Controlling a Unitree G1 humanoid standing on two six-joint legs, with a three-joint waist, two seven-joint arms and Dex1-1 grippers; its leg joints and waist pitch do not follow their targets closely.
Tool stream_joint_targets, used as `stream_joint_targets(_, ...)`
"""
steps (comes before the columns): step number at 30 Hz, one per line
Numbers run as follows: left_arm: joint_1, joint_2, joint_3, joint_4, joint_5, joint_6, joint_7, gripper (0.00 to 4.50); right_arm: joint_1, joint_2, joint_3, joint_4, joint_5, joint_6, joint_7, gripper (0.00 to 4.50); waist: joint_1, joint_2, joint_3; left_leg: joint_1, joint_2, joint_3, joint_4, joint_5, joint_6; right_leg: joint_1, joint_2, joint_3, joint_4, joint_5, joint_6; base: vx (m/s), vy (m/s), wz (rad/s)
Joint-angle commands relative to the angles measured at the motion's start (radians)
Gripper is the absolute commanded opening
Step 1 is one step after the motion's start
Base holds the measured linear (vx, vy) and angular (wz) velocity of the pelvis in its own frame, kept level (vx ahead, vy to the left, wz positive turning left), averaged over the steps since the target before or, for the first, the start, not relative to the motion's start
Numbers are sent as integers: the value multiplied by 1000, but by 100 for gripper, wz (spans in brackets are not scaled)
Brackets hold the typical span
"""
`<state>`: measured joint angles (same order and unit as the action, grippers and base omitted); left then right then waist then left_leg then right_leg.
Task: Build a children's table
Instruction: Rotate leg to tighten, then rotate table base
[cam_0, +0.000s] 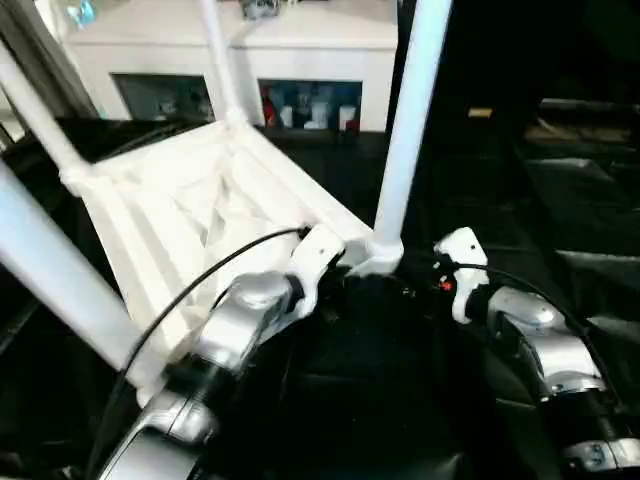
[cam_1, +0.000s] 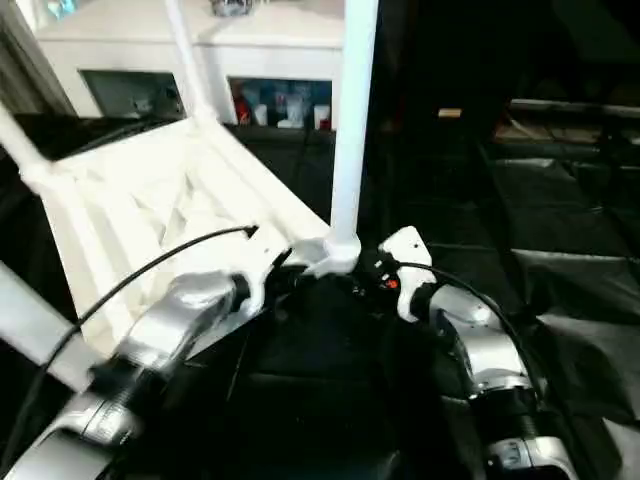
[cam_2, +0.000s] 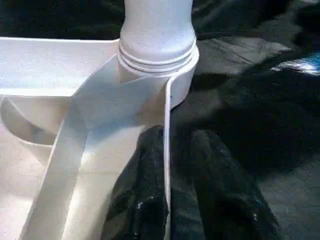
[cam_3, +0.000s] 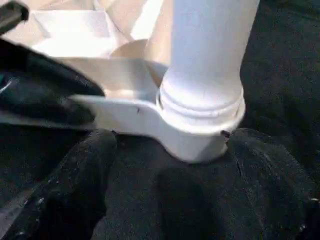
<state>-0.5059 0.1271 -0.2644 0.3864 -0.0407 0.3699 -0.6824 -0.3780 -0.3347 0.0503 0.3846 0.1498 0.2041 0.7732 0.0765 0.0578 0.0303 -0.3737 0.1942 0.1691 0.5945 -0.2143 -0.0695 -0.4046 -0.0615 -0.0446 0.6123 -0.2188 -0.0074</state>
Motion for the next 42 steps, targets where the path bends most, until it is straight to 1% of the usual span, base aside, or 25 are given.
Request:
stream_joint_targets(1, 47, 23, -25, -121, -38, 62, -55, 121, 1, -2, 17, -57, 32, 1, 54, 389, 6, -20, -59, 1, 36, -8, -47, 46, 174, 67, -73, 36, -40, 220, -295, 0, 0, 0)
stream_joint_targets(2, 67, 31, -24, -169, -53, 87, -62, 130, 5, -7, 26, -65, 40, -3, 85, 389, 8, -18, -58, 0, 36, -8, -48, 36, 168, 67, -72, 35, -42, 191, -291, 0, 0, 0)
stream_joint_targets(3, 89, 38, -20, -227, -70, 114, -64, 135, 9, -16, 37, -72, 45, -11, 119, 389, 7, -20, -58, 2, 38, -8, -48, 30, 164, 67, -73, 36, -41, 183, -292, 0, 0, 0)
stream_joint_targets(5, 100, 42, -17, -258, -77, 128, -63, 144, 9, -20, 41, -72, 47, -13, 135, 389, 7, -17, -56, 3, 40, -8, -49, 24, 160, 65, -71, 35, -43, 165, -293, 0, 0, 0)
stream_joint_targets(6, 119, 46, -7, -313, -90, 154, -56, 154, 7, -30, 45, -73, 54, -16, 170, 389, 8, -20, -55, 4, 38, -5, -48, 21, 158, 63, -68, 36, -45, 151, -292, 0, 0, 0)
stream_joint_targets(9, 138, 55, 8, -366, -97, 181, -48, 178, -2, -43, 48, -69, 56, -20, 195, 389, 10, -24, -50, 3, 38, -4, -51, -10, 140, 64, -71, 37, -50, 91, -289, 0, 0, 0)
stream_joint_targets(10, 146, 61, 10, -388, -101, 191, -52, 180, -5, -47, 48, -69, 58, -20, 203, 389, 8, -25, -47, 1, 36, -4, -52, -22, 133, 65, -70, 37, -52, 63, -282, 0, 0, 0)
stream_joint_targets(12, 168, 76, 15, -434, -108, 207, -52, 210, -8, -62, 49, -74, 59, -14, 221, 389, 9, -29, -47, 3, 35, -4, -53, -31, 122, 65, -69, 39, -55, 26, -264, 0, 0, 0)
stream_joint_targets(15, 199, 89, 28, -494, -118, 215, -32, 221, -15, -84, 44, -53, 33, -32, 210, 389, 11, -26, -50, 4, 35, -4, -49, -8, 121, 63, -67, 39, -51, 51, -258, 0, 0, 0)
stream_joint_targets(16, 202, 90, 30, -501, -125, 217, -37, 229, -20, -82, 36, -42, 34, -31, 198, 389, 12, -25, -50, 6, 32, -3, -47, 5, 122, 60, -64, 39, -50, 63, -260, 0, 0, 0)
stream_joint_targets(19, 216, 105, 24, -529, -142, 232, -59, 260, -23, -84, 28, -35, 36, -27, 192, 389, 13, -24, -50, 5, 33, -4, -47, 2, 120, 61, -65, 38, -48, 62, -263, 0, 0, 0)
stream_joint_targets(21, 253, 175, -12, -594, -164, 277, -136, 263, -13, -105, 24, -53, 37, -26, 210, 389, 14, -25, -52, 5, 32, -5, -47, 4, 119, 62, -65, 39, -45, 68, -264, 0, 0, 0)
stream_joint_targets(24, 301, 261, -42, -672, -203, 322, -215, 299, 3, -138, 23, -89, 63, -15, 261, 389, 14, -22, -52, 5, 30, -4, -45, 20, 128, 60, -60, 38, -42, 85, -260, 0, 0, 0)
stream_joint_targets(28, 366, 337, -41, -760, -247, 378, -253, 319, 47, -208, 50, -168, 103, 32, 384, 389, 14, -21, -48, 6, 32, -4, -48, -19, 128, 61, -59, 38, -46, 52, -260, 0, 0, 0)
stream_joint_targets(30, 395, 338, -21, -784, -242, 387, -216, 343, 64, -234, 55, -202, 126, 62, 426, 389, 12, -22, -45, 6, 31, -3, -49, -39, 122, 61, -58, 37, -51, 24, -258, 0, 0, 0)
stream_joint_targets(32, 427, 318, 20, -796, -253, 393, -174, 345, 73, -244, 56, -233, 152, 91, 451, 389, 9, -23, -41, 6, 33, -3, -52, -84, 102, 62, -61, 39, -58, -45, -250, 0, 0, 0)
stream_joint_targets(33, 447, 312, 45, -798, -271, 391, -167, 365, 76, -247, 58, -251, 172, 112, 463, 389, 9, -23, -39, 7, 33, -3, -54, -97, 98, 60, -61, 39, -62, -70, -245, 0, 0, 0)
stream_joint_targets(34, 473, 313, 75, -801, -295, 392, -171, 379, 81, -246, 61, -272, 194, 132, 475, 389, 6, -26, -37, 4, 30, -3, -56, -115, 87, 61, -60, 39, -66, -124, -231, 0, 0, 0)
stream_joint_targets(35, 482, 315, 84, -803, -304, 393, -174, 379, 83, -245, 62, -279, 201, 138, 478, 389, 6, -26, -37, 5, 29, -4, -56, -121, 82, 61, -61, 39, -68, -146, -225, 0, 0, 0)
stream_joint_targets(36, 513, 332, 116, -803, -334, 392, -198, 386, 85, -231, 65, -291, 213, 143, 479, 389, 4, -26, -35, 7, 28, -4, -58, -136, 73, 57, -61, 40, -73, -202, -204, 0, 0, 0)
stream_joint_targets(38, 535, 348, 136, -797, -350, 386, -212, 389, 79, -206, 63, -291, 219, 145, 463, 389, 3, -24, -38, 9, 29, -5, -58, -129, 70, 54, -60, 41, -74, -209, -197, 0, 0, 0)
stream_joint_targets(39, 552, 364, 148, -783, -356, 376, -227, 411, 70, -176, 63, -286, 220, 139, 443, 389, 2, -24, -37, 8, 27, -4, -57, -115, 70, 51, -58, 41, -73, -198, -198, 0, 0, 0)
stream_joint_targets(40, 565, 379, 154, -769, -357, 365, -238, 411, 62, -150, 65, -281, 217, 129, 425, 389, 3, -24, -37, 8, 28, -5, -59, -113, 69, 48, -58, 41, -73, -202, -195, 0, 0, 0)
stream_joint_targets(41, 568, 384, 154, -752, -352, 354, -244, 428, 57, -135, 68, -275, 214, 129, 415, 389, 0, -24, -38, 9, 28, -5, -60, -108, 67, 48, -57, 40, -71, -193, -194, 0, 0, 0)
stream_joint_targets(42, 575, 397, 150, -694, -332, 314, -258, 429, 43, -96, 81, -258, 200, 118, 384, 389, 3, -22, -39, 10, 29, -7, -60, -105, 67, 48, -57, 40, -71, -189, -194, 0, 0, 0)
